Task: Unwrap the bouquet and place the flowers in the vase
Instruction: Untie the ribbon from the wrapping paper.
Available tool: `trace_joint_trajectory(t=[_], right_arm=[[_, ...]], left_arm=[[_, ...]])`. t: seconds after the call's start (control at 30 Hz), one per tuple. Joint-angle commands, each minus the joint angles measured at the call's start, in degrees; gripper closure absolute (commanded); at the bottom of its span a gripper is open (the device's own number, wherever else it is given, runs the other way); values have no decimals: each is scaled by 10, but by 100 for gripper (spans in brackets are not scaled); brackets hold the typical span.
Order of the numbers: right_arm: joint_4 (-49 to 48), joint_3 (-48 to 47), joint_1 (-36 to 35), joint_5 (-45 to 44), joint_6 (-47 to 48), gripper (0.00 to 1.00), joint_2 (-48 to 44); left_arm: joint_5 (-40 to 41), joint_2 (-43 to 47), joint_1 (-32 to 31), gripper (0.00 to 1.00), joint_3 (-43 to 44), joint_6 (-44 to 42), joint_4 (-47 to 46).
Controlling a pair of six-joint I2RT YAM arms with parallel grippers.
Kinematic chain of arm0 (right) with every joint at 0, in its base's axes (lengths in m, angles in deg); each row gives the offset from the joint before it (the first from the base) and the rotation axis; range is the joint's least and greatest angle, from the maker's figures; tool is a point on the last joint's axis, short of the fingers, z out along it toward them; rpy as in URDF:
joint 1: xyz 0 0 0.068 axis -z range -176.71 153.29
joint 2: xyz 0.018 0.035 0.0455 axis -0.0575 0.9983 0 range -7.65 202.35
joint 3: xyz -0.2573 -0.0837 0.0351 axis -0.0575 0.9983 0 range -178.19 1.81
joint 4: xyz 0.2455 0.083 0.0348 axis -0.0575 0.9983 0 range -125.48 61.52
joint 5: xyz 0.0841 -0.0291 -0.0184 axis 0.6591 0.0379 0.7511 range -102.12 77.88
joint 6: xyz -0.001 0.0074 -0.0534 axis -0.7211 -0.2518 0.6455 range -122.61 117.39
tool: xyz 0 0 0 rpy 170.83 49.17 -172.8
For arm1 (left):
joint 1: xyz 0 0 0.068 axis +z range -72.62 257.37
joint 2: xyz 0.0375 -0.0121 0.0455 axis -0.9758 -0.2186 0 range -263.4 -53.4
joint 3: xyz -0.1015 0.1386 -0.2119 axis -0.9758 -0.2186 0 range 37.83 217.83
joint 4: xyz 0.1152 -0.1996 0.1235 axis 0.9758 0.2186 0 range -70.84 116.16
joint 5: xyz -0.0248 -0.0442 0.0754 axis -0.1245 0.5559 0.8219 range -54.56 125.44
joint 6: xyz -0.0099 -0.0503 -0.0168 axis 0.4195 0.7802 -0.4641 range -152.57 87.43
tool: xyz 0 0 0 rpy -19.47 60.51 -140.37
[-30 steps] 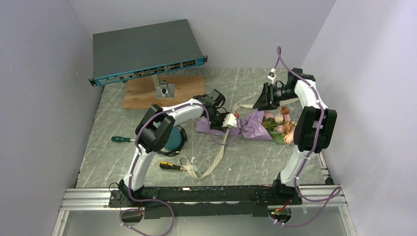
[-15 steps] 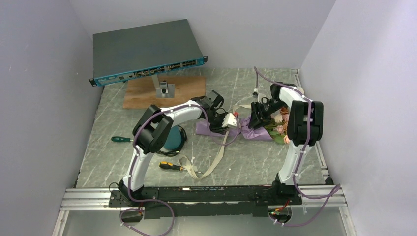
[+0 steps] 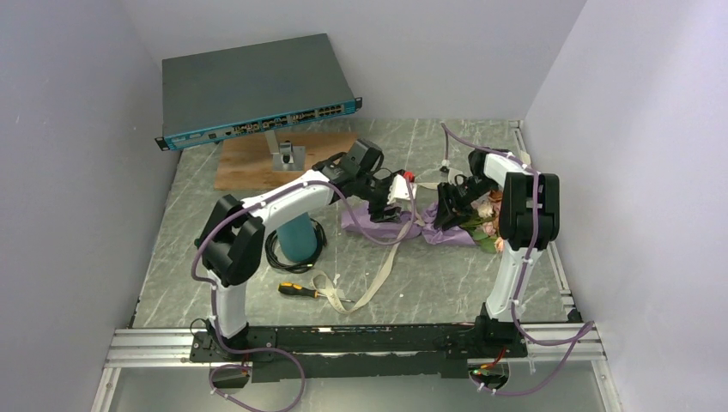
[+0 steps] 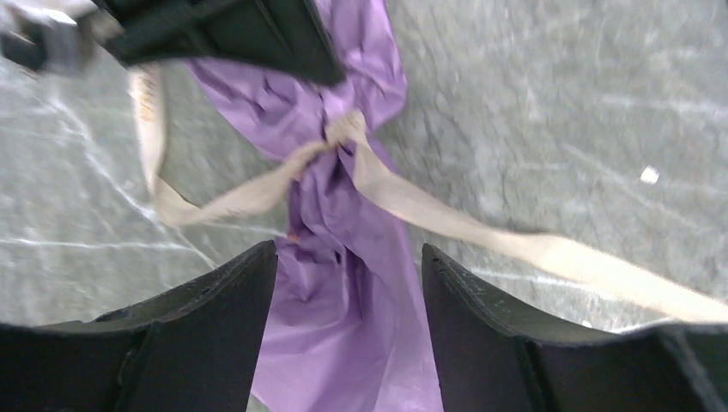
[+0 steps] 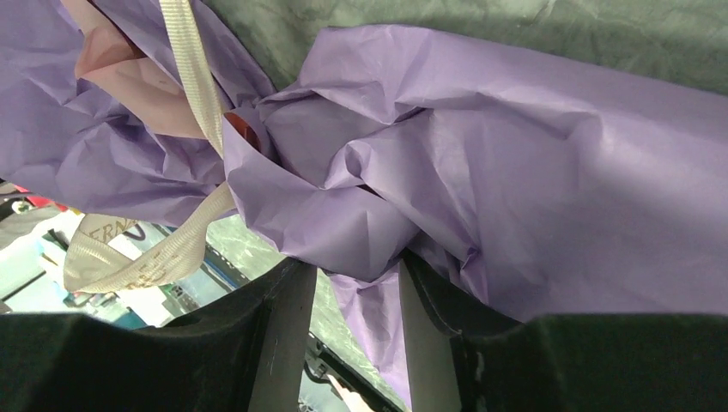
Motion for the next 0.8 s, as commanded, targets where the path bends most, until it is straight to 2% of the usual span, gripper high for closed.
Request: trace_joint_trajectory(t=[0.0, 0.17, 0.43, 0.6, 0.67, 0.77], right_arm=[[-29, -2, -2, -56, 2, 57, 35], [-26, -9, -2, -62, 0, 57, 43], [-9, -26, -3, -78, 8, 58, 66], [-4, -26, -3, -82, 14, 60, 71], [-6, -23, -3, -85, 15, 61, 73], [-7, -21, -2, -88, 13, 61, 75]], left_arm=[[-35, 20, -30, 30, 9, 38, -42], [60, -11, -80, 31, -4, 20, -93], [157, -68, -97, 45, 51, 46, -107], [201, -76, -104, 39, 41, 32, -123], [200, -81, -103, 49, 49, 30, -106], [177, -81, -99, 81, 64, 51, -95]])
